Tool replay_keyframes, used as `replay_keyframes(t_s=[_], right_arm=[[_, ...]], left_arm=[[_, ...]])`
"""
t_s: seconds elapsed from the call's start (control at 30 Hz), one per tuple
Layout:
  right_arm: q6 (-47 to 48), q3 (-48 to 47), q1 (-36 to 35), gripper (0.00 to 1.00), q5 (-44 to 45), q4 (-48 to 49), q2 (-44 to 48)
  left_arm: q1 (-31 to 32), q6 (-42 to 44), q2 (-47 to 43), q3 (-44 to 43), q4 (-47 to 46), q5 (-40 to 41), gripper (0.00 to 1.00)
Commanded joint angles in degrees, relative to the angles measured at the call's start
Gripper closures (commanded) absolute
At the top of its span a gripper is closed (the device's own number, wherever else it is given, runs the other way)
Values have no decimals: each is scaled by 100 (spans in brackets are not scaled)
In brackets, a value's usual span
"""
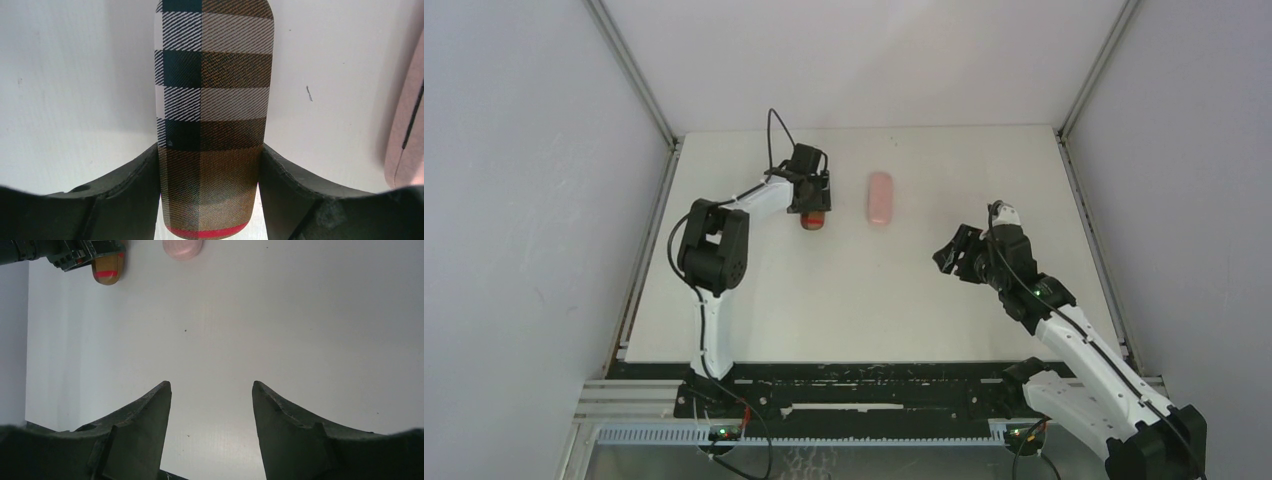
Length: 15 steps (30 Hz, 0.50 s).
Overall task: Organize the sunglasses
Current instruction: Place the sunglasses case at the center of the board.
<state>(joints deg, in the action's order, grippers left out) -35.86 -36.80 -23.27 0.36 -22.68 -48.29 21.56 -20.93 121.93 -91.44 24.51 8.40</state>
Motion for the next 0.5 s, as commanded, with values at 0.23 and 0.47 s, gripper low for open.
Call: replay_keyframes(t_s=[0.23, 0.47], right_arm=[[87, -12, 22, 40, -121, 320, -100], [155, -47, 23, 37, -163, 328, 74]], left_arm=[[-44, -5, 156, -299, -267, 1, 36], [-38, 45, -23, -90, -404, -7, 14]])
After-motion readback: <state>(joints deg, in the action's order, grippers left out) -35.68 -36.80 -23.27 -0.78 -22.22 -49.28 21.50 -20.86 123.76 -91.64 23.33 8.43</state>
